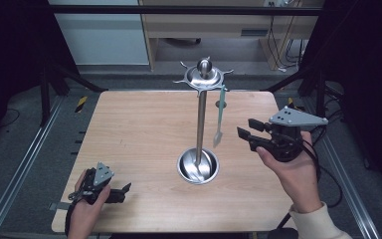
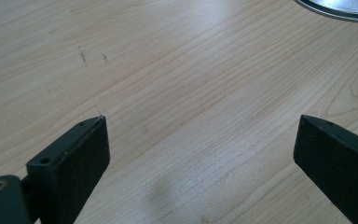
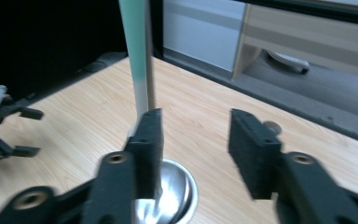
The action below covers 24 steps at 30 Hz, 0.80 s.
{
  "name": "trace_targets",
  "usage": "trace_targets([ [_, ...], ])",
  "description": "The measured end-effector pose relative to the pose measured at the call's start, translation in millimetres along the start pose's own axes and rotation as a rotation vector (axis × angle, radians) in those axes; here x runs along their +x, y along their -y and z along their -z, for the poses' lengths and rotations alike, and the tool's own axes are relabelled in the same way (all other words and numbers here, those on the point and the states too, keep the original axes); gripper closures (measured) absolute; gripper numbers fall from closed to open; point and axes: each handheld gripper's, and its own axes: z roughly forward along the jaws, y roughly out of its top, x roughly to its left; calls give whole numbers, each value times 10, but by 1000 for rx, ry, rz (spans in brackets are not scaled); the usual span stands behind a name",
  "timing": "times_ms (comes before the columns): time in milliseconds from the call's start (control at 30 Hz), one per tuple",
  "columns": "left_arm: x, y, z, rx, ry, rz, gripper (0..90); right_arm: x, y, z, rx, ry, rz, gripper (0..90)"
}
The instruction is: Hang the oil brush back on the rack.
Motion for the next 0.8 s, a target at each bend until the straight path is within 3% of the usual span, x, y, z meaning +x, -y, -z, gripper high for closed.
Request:
trace_targets([
  [333, 1, 0, -4, 2, -2, 0, 32, -147, 106, 19, 18, 68, -22, 274],
  [600, -4, -3, -4, 1, 0, -1, 32, -255, 258, -61, 60, 125, -4, 87],
  [667, -3, -1, -7, 1, -1, -1, 32, -275, 310, -84, 69, 130, 17, 78],
  [800, -4, 0, -7, 1, -1, 0, 32, -325, 428, -127, 83, 130, 10, 75],
])
